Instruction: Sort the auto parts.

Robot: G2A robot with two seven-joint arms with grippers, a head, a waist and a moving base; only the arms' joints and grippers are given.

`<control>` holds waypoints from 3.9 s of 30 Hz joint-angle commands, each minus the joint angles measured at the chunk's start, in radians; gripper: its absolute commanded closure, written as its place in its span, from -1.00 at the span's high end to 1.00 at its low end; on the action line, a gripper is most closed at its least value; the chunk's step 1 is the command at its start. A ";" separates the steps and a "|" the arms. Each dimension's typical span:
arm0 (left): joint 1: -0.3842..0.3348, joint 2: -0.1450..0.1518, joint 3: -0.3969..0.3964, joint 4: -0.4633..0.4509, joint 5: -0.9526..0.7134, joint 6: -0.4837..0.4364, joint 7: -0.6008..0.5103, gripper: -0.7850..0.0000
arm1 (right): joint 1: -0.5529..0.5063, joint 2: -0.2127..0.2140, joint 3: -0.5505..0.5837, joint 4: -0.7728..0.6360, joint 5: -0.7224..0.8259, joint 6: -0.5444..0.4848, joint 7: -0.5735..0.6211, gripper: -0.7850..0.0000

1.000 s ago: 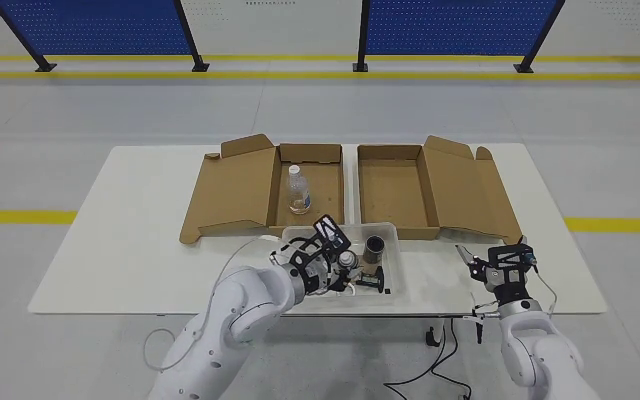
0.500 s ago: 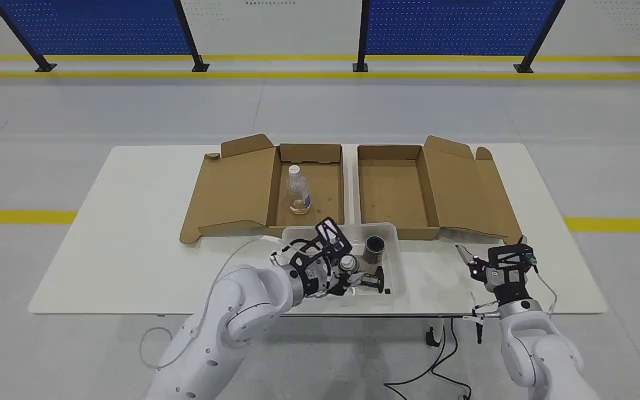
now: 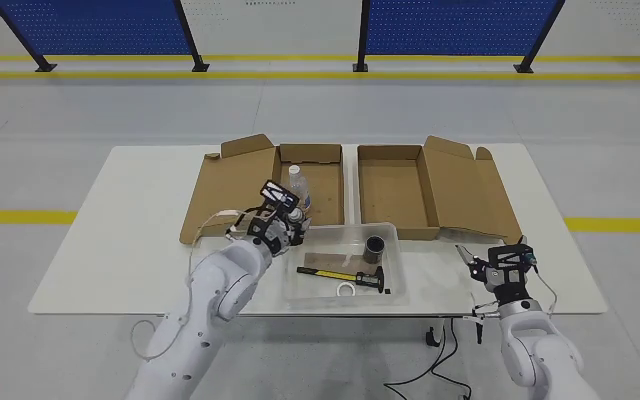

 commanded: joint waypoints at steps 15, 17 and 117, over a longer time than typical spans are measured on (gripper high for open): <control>-0.205 -0.033 0.107 0.308 0.066 0.046 0.083 -1.00 | 0.000 0.000 0.000 0.000 0.000 0.000 0.000 1.00; -0.227 -0.038 0.120 0.344 0.066 0.043 0.084 -1.00 | 0.000 0.000 0.000 0.000 0.000 0.000 0.000 1.00; -0.277 -0.176 0.402 0.466 -0.236 -0.015 0.136 1.00 | 0.000 0.000 0.000 0.000 0.000 0.000 0.000 1.00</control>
